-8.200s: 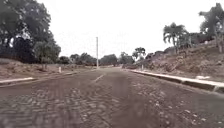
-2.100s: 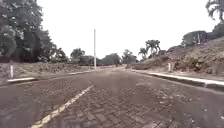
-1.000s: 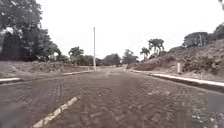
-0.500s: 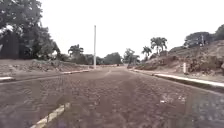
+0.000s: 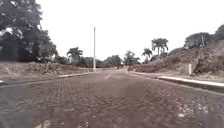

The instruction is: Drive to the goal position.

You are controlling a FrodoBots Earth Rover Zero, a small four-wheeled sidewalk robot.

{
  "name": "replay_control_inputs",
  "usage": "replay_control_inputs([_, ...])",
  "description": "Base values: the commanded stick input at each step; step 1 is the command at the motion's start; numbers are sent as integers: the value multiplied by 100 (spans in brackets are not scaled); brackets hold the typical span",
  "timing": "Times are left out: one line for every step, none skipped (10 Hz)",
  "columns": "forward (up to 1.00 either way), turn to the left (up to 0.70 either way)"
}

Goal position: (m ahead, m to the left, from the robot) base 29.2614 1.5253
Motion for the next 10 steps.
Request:
replay_control_inputs([100, 0])
replay_control_inputs([100, 0])
replay_control_inputs([100, 0])
replay_control_inputs([100, 0])
replay_control_inputs([100, 0])
replay_control_inputs([100, 0])
replay_control_inputs([100, 0])
replay_control_inputs([100, 0])
replay_control_inputs([100, 0])
replay_control_inputs([100, 0])
